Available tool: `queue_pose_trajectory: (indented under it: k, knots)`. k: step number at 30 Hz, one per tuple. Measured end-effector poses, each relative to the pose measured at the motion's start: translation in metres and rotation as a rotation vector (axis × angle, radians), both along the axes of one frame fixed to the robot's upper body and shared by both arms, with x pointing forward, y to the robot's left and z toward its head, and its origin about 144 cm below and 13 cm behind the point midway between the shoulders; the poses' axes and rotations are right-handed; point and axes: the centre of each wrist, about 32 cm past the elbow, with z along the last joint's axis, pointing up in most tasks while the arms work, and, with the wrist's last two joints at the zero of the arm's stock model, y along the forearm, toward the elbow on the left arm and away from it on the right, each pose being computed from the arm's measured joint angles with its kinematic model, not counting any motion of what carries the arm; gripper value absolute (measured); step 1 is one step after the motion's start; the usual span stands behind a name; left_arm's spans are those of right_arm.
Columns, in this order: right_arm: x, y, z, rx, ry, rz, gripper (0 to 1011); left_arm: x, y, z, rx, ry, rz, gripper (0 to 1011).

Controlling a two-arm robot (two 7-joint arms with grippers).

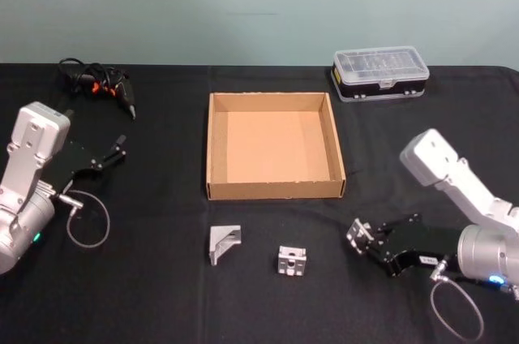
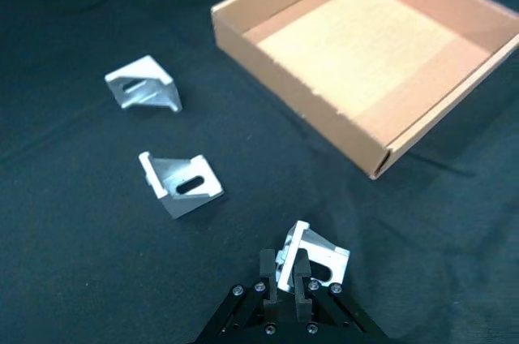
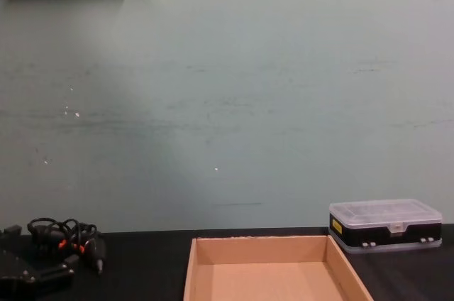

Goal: Use one hand to pick up the angle iron from the table and place it into the box.

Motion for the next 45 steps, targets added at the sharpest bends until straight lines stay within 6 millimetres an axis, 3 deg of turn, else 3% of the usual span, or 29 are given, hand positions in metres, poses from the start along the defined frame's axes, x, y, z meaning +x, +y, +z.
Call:
queue_pose_trajectory:
  k: [12, 19, 25, 36, 45]
  knots:
    - [0.002, -0.005, 0.025, 0.046, -0.085, -0.022, 124, 0.000, 0.000, 0.000, 0.000, 0.000, 0.000, 1000]
    - [0.017, 0.004, 0.042, 0.083, -0.156, -0.024, 124, 0.000, 0.000, 0.000, 0.000, 0.000, 0.000, 1000]
    - [0.043, 0.022, 0.051, 0.094, -0.191, -0.006, 124, 0.000, 0.000, 0.000, 0.000, 0.000, 0.000, 1000]
    - [0.081, 0.044, 0.046, 0.070, -0.171, 0.008, 124, 0.000, 0.000, 0.000, 0.000, 0.000, 0.000, 1000]
    - [0.113, 0.054, 0.026, 0.041, -0.125, -0.006, 124, 0.000, 0.000, 0.000, 0.000, 0.000, 0.000, 1000]
